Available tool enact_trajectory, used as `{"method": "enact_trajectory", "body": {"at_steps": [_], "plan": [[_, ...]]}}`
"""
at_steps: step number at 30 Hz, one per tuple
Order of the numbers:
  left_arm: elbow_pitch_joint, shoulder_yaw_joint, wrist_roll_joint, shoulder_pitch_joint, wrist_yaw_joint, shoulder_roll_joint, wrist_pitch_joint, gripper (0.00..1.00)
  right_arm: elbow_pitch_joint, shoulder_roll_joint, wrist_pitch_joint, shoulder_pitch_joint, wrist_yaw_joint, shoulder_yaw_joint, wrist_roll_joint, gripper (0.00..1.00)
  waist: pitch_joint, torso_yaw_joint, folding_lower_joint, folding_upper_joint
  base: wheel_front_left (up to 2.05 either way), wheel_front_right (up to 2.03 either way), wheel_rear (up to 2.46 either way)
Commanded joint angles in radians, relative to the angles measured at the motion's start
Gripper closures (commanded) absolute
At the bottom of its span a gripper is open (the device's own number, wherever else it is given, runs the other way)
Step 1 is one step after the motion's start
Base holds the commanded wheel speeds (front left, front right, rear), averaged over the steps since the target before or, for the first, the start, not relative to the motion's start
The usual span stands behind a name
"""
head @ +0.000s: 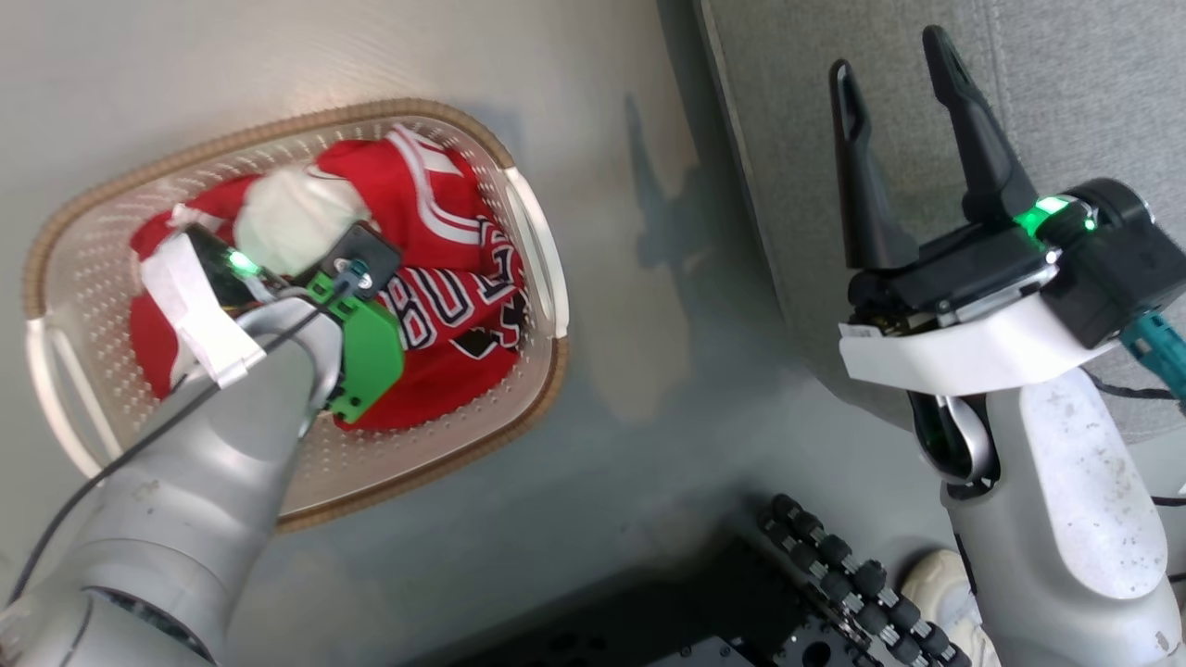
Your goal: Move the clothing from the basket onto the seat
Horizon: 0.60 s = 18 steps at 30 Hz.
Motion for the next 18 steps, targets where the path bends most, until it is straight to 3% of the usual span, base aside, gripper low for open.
{"method": "enact_trajectory", "body": {"at_steps": [1, 12, 18], "plan": [[-0.005, -0.002, -0.011, 0.017, -0.002, -0.009, -0.016, 1.0, 0.01, -0.003, -0.005, 0.019, 0.0, 0.0, -0.01, 0.0, -0.077, 0.037, 0.0, 0.0, 0.0, 0.0, 0.0], [-0.092, -0.007, -0.105, 0.116, -0.002, -0.064, -0.069, 1.0, 0.073, -0.004, -0.005, 0.097, 0.0, -0.012, -0.058, 0.0, -0.284, 0.114, 0.0, 0.0, 0.0, 0.0, 0.0], [-0.24, 0.044, -0.123, 0.213, 0.004, -0.045, -0.069, 1.0, 0.102, -0.003, -0.005, 0.154, 0.0, -0.026, -0.078, 0.0, -0.405, 0.161, 0.0, 0.0, 0.0, 0.0, 0.0]]}}
